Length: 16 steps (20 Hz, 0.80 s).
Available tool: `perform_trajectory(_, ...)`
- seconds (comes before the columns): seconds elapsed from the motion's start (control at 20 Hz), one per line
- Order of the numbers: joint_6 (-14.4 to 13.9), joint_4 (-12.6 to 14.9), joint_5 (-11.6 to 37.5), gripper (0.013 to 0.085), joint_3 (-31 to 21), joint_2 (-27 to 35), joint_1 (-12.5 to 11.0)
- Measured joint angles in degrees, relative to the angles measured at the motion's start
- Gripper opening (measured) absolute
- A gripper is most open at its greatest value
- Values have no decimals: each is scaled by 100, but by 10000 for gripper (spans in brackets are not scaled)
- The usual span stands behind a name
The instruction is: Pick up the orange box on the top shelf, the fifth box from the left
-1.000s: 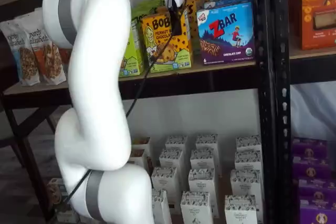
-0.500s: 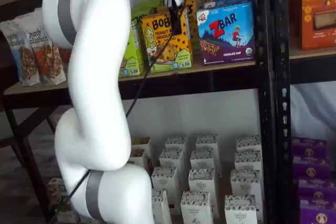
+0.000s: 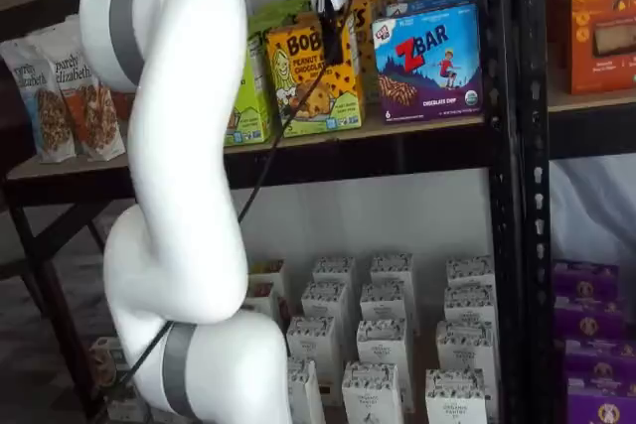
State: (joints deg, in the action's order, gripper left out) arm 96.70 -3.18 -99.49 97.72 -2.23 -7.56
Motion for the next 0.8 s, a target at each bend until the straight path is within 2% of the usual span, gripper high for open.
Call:
perform_trajectory(0.15, -6, 22, -44, 250, 13, 2, 10)
perform_trajectory(0.4, -3, -111, -312, 250, 120, 3, -27)
perform_trajectory(0.6, -52, -49, -313, 250, -80, -230, 35)
perform_trajectory(0.8, -113, -137, -360, 250, -374, -603, 72)
